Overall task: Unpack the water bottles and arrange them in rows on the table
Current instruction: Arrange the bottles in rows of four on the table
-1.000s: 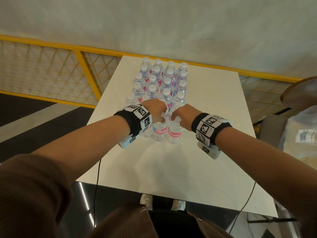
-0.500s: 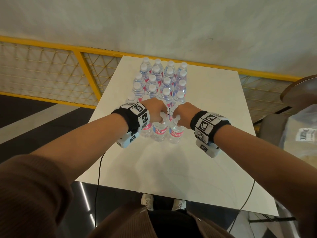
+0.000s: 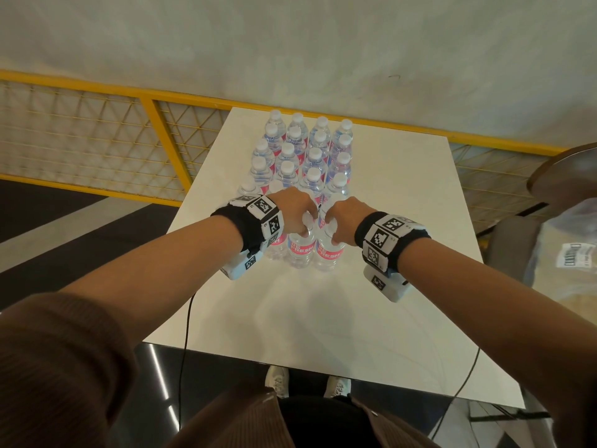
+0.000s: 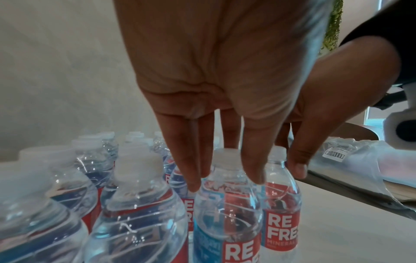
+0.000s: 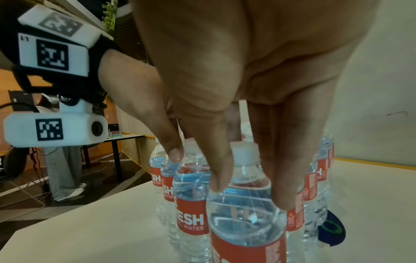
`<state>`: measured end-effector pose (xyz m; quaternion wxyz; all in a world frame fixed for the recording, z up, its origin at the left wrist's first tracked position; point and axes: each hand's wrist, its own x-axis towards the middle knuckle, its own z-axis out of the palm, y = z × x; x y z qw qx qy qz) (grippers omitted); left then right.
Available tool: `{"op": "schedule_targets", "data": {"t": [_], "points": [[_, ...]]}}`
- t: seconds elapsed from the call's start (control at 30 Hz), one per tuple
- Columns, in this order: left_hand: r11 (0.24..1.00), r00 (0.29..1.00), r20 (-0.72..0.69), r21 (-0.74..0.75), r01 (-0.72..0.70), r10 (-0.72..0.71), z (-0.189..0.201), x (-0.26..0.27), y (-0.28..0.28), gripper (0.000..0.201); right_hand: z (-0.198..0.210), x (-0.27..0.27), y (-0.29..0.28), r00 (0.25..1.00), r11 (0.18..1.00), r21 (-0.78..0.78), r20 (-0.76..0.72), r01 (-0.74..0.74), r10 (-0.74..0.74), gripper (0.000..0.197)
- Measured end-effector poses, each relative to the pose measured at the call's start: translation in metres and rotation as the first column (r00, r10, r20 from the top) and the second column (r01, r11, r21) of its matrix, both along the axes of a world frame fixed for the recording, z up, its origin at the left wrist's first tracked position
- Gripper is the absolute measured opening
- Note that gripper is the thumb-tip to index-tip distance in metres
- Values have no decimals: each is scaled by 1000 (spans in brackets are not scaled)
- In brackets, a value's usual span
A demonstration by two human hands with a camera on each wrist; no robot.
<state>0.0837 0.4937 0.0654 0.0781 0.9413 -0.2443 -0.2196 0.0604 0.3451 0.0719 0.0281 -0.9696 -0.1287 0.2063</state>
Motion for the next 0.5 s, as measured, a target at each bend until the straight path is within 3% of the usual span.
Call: {"op": "schedule_targets", "data": {"t": [0.2, 0.5], "points": [[998, 998, 13, 6, 67, -67, 4, 1, 0, 12, -1, 1, 5, 999, 1000, -22, 41, -13, 14, 31], [991, 989, 54, 13, 136, -137, 7, 1, 0, 15, -1, 3, 5, 999, 1000, -24, 32, -3, 3, 31]]}}
